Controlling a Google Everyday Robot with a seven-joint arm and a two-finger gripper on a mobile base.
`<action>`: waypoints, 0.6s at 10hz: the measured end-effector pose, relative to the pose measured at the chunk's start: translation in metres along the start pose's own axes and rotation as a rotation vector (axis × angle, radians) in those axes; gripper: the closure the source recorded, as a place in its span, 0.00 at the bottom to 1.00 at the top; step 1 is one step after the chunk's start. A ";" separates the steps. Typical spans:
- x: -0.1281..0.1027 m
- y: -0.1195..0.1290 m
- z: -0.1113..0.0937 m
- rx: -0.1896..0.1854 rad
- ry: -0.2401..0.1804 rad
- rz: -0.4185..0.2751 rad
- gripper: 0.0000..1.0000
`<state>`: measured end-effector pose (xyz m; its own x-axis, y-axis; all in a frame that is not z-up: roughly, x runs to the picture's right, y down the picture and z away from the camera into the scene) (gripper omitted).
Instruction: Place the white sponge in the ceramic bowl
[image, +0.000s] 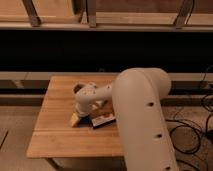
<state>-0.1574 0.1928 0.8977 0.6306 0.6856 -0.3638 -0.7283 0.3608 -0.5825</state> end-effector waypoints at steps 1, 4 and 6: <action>-0.002 0.000 -0.001 0.001 -0.002 -0.003 0.67; -0.005 0.003 -0.012 0.001 -0.022 0.006 0.95; -0.001 -0.004 -0.026 0.018 -0.037 0.021 1.00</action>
<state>-0.1478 0.1741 0.8818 0.6050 0.7158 -0.3488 -0.7463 0.3572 -0.5616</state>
